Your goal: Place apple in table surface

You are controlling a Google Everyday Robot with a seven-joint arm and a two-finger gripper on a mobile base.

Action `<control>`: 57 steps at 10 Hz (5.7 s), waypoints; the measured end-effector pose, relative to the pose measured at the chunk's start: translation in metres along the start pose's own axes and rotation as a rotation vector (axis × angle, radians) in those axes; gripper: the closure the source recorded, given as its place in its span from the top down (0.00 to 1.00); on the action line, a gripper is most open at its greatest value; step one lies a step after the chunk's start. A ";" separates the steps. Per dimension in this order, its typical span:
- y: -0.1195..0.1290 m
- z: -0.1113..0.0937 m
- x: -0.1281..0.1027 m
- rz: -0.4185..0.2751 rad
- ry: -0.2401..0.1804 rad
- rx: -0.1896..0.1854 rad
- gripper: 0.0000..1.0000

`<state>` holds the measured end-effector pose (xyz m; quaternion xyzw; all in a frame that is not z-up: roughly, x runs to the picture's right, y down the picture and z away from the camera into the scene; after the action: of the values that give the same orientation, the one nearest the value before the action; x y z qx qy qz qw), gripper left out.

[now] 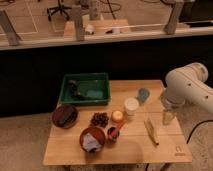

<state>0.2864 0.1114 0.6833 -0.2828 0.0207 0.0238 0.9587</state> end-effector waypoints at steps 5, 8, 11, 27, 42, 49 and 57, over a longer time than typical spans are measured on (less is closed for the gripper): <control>0.000 0.000 0.000 0.000 0.000 0.000 0.80; 0.000 0.000 0.000 0.000 0.000 0.000 0.80; 0.000 0.000 0.000 -0.001 0.000 0.000 0.80; -0.010 -0.013 -0.079 -0.207 -0.077 0.017 0.80; -0.008 0.028 -0.212 -0.769 -0.106 -0.044 0.80; -0.021 0.061 -0.202 -0.872 -0.051 0.004 0.80; -0.054 0.101 -0.197 -0.865 -0.057 0.066 0.80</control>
<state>0.0950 0.1141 0.8076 -0.2336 -0.1257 -0.3731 0.8891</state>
